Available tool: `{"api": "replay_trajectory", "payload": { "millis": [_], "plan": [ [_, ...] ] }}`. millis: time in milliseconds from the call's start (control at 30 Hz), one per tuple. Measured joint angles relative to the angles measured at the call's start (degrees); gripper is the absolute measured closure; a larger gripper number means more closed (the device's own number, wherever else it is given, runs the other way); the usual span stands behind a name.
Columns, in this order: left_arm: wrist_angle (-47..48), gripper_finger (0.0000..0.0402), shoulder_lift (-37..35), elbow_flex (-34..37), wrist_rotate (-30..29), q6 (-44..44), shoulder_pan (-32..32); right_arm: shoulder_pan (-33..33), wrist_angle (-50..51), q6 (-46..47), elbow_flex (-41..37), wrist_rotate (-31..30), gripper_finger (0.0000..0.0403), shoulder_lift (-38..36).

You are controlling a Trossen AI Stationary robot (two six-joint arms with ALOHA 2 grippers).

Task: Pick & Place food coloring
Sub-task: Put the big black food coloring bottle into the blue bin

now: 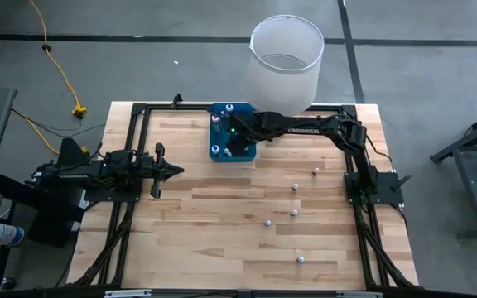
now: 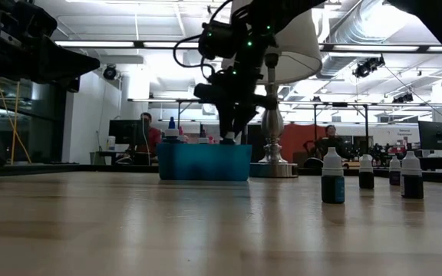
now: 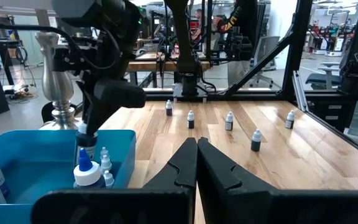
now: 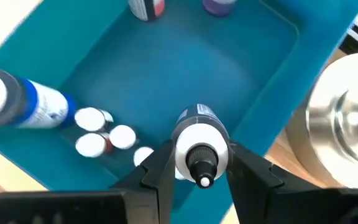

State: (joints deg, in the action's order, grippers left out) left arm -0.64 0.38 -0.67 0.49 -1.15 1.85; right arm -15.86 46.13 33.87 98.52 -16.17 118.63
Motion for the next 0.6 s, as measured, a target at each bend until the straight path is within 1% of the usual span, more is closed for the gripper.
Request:
{"api": "replay_trajectory", "payload": {
  "millis": [367, 600],
  "plan": [
    [-0.01, 0.0401, 0.0, 0.0, 0.0, -0.02, 0.0, -0.39, 1.62, 0.02, 0.0, 0.27, 0.0286, 0.0],
    [-0.02, 0.0401, 0.0, 0.0, 0.0, 0.0, 0.0, -0.39, 1.6, 0.65, 0.0, 0.05, 0.0251, 0.0]
  ]
}}
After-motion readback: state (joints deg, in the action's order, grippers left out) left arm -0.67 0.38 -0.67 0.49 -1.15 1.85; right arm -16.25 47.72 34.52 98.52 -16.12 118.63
